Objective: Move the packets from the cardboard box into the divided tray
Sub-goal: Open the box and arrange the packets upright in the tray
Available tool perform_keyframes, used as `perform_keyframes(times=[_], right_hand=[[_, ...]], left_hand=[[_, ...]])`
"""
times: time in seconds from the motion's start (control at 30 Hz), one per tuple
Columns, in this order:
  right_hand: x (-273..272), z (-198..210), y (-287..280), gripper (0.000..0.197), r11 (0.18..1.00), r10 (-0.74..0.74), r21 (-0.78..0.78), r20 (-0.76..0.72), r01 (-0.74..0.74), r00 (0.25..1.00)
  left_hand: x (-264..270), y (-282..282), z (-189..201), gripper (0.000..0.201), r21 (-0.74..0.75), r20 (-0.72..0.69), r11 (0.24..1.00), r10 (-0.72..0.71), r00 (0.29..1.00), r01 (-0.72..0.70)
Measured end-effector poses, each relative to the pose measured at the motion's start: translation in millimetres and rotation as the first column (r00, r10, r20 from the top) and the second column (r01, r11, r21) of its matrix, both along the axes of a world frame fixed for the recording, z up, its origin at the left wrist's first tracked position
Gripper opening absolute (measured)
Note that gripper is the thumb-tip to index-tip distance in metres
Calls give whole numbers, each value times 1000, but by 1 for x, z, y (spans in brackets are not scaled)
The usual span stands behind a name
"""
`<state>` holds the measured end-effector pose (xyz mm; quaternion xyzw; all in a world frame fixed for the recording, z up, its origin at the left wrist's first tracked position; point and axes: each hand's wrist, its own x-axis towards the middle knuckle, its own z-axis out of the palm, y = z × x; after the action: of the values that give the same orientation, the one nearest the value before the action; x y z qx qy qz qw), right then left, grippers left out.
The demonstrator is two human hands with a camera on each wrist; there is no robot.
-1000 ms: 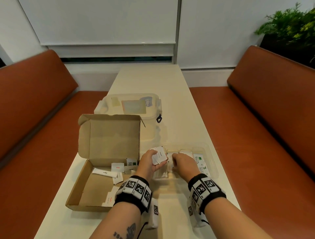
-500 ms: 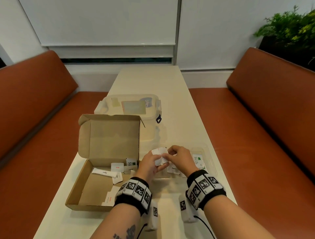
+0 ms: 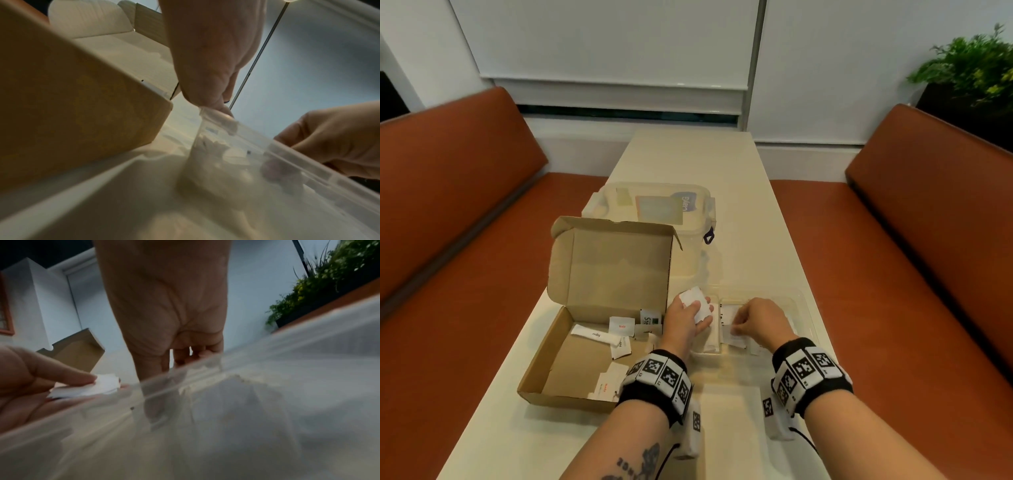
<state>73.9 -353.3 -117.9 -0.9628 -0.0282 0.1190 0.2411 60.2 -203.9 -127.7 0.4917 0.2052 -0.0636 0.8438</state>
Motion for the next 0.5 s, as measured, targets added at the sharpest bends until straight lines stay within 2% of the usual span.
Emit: perform_keyframes(times=[0.1,0.3,0.5], right_hand=[[0,-8,4,7,995,35,-93,17,-33,999],[-3,-16,7,7,990,67,-133,88,-55,994],[-7,-20,8,24,981,102,-174,96,-85,990]], left_hand=[[2,-1,2,33,45,-14,999,-5,1000,6],[1,1,3,37,84,-12,996,-11,1000,12],[4,1,-2,36,182,12,983,-40,999,37]])
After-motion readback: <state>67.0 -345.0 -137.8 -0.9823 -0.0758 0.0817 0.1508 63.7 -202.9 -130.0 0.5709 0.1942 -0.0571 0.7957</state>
